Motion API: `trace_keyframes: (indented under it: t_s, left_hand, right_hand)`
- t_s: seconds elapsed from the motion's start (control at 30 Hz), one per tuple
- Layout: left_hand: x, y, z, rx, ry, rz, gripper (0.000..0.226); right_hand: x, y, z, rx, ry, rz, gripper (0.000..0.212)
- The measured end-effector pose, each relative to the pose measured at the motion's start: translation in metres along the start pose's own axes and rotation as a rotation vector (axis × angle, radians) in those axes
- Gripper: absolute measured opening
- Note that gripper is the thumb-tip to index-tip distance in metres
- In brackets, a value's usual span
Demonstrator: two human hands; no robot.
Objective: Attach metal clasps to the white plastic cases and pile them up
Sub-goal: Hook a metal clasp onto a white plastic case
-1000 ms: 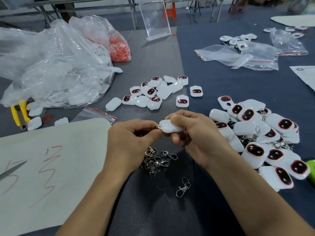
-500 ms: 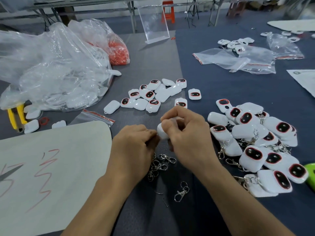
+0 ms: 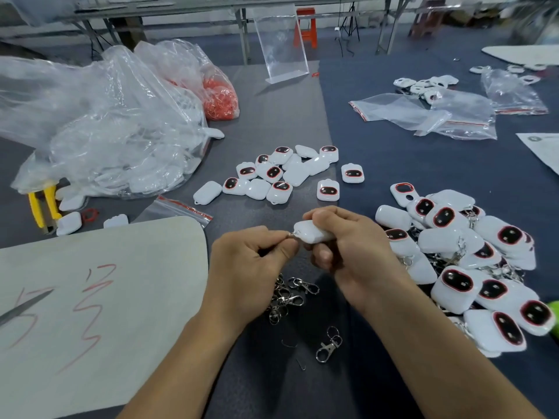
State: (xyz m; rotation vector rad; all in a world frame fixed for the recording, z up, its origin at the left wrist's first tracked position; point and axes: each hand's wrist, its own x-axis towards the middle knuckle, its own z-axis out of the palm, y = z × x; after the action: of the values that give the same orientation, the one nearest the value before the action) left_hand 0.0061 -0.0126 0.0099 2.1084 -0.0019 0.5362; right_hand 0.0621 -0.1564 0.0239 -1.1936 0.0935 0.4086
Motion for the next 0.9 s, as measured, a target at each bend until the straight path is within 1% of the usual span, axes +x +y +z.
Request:
trace_keyframes:
  t_s: [0.07, 0.13, 0.2, 0.23, 0.27, 0.3, 0.37, 0.4, 0.47, 0.57, 0.63, 0.73, 0.83, 0.9]
  left_hand:
    - [-0.003, -0.002, 0.001, 0.223, -0.016, 0.089, 0.017]
    - [-0.003, -0.003, 0.000, 0.445, -0.030, 0.203, 0.020]
    - [-0.003, -0.004, 0.000, 0.560, -0.049, 0.291, 0.018]
    - [-0.002, -0.005, -0.001, 0.571, -0.046, 0.304, 0.018]
    - [-0.002, -0.007, -0.002, 0.550, -0.028, 0.295, 0.018]
    - [-0.002, -0.006, -0.002, 0.497, -0.011, 0.246, 0.019]
    - [-0.002, -0.006, -0.001, 0.280, 0.021, 0.077, 0.013]
    - [-0.001, -0.007, 0.000, 0.145, 0.031, -0.005, 0.004]
    - [0.001, -0.006, 0.002, -0.055, 0.038, -0.125, 0.016]
    - [0.003, -0.002, 0.001, -0.311, -0.010, -0.239, 0.015]
    - [0.002, -0.001, 0.000, -0.353, -0.050, -0.247, 0.014]
    - [0.000, 0.002, 0.003, -0.311, -0.085, -0.217, 0.012]
    - [-0.001, 0.006, 0.005, -0.329, -0.037, -0.204, 0.011]
    - [-0.002, 0.006, 0.005, -0.327, 0.015, -0.201, 0.012]
  right_hand:
    - [-0.001, 0.003, 0.000, -0.172, 0.058, -0.149, 0.016]
    - [-0.004, 0.009, 0.001, -0.445, 0.101, -0.371, 0.012]
    - [-0.008, 0.014, 0.003, -0.696, 0.109, -0.566, 0.010]
    - [-0.008, 0.015, 0.003, -0.746, 0.105, -0.607, 0.010]
    - [-0.007, 0.014, 0.004, -0.727, 0.098, -0.591, 0.010]
    - [-0.006, 0.012, 0.003, -0.636, 0.089, -0.529, 0.012]
    - [-0.002, 0.005, 0.002, -0.385, 0.094, -0.370, 0.019]
    - [-0.002, 0.002, 0.002, -0.287, 0.097, -0.295, 0.023]
    - [-0.002, -0.001, 0.002, -0.180, 0.078, -0.198, 0.024]
    - [-0.004, -0.004, 0.003, -0.101, 0.038, -0.140, 0.026]
    - [-0.004, -0.005, 0.004, -0.060, 0.024, -0.109, 0.026]
    - [-0.006, -0.004, 0.006, -0.009, 0.008, -0.075, 0.025]
    - [-0.006, -0.003, 0.007, 0.004, 0.005, -0.083, 0.026]
    - [-0.006, -0.002, 0.008, -0.031, 0.006, -0.113, 0.027]
